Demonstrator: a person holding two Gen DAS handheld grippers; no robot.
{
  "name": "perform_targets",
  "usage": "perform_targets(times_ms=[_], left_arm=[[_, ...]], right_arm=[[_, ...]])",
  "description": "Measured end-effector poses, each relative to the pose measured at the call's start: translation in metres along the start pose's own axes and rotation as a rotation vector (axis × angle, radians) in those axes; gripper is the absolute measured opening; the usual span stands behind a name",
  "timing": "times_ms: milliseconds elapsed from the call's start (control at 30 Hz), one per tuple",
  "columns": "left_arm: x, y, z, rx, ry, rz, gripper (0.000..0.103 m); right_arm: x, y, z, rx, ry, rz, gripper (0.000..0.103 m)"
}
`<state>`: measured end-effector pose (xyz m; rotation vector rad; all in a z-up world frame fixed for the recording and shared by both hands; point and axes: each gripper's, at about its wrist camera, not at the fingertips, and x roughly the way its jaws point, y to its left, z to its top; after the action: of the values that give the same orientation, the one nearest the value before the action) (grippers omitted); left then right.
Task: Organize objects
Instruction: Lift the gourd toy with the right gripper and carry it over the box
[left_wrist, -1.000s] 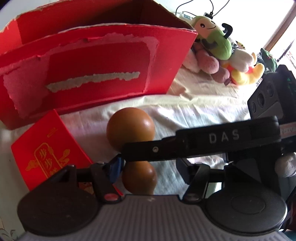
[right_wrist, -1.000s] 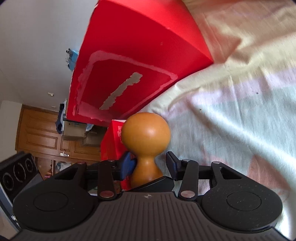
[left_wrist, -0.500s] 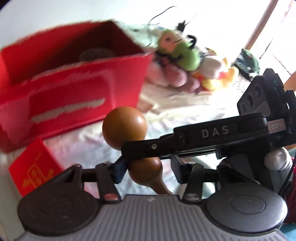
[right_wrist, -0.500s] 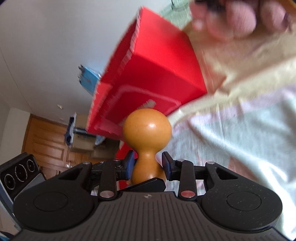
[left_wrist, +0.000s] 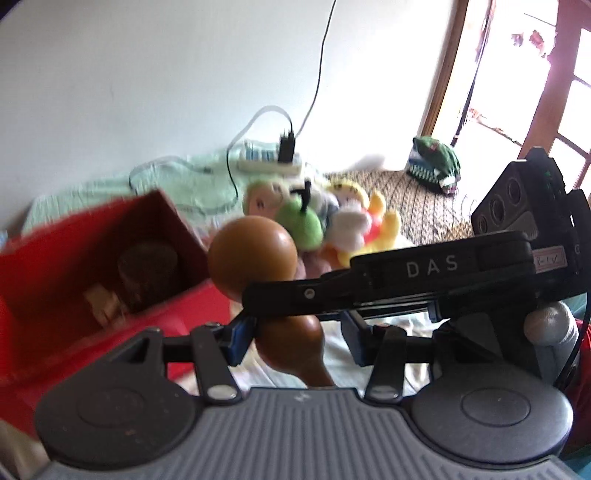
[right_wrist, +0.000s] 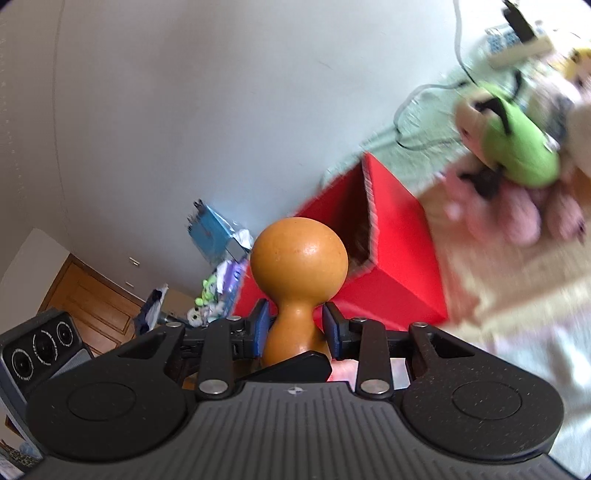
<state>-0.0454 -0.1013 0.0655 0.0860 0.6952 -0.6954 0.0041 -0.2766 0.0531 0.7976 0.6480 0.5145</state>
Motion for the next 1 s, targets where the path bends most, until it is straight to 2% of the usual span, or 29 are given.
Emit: perform_targets(times_ms=[200, 367, 500, 667, 833, 1000], left_arm=[[-0.021, 0.03, 0.021, 0.033, -0.088, 0.055, 0.05], [-0.037, 0.076, 0.036, 0.001, -0.134, 0.088, 0.05], [-0.041, 0.113, 0.043, -0.042, -0.14, 0.109, 0.05], [-0.032, 0.155, 0.039, -0.095, -0.107, 0.136, 0.051], [-0.007, 0.192, 0.025, -0.192, -0.035, 0.132, 0.051], [0.02, 0.211, 0.011, -0.236, 0.053, 0.136, 0.05]], right_arm=[[0.044, 0.034, 0.026, -0.075, -0.006, 0.031, 0.034], [0.087, 0.059, 0.044, -0.166, 0.01, 0.032, 0.034], [0.126, 0.061, 0.053, -0.166, 0.051, 0.037, 0.034], [0.165, 0.055, 0.052, -0.153, 0.124, 0.005, 0.034], [0.194, 0.041, 0.044, -0.1, 0.213, -0.033, 0.034], [0.209, 0.031, 0.038, -0.061, 0.286, -0.083, 0.034]])
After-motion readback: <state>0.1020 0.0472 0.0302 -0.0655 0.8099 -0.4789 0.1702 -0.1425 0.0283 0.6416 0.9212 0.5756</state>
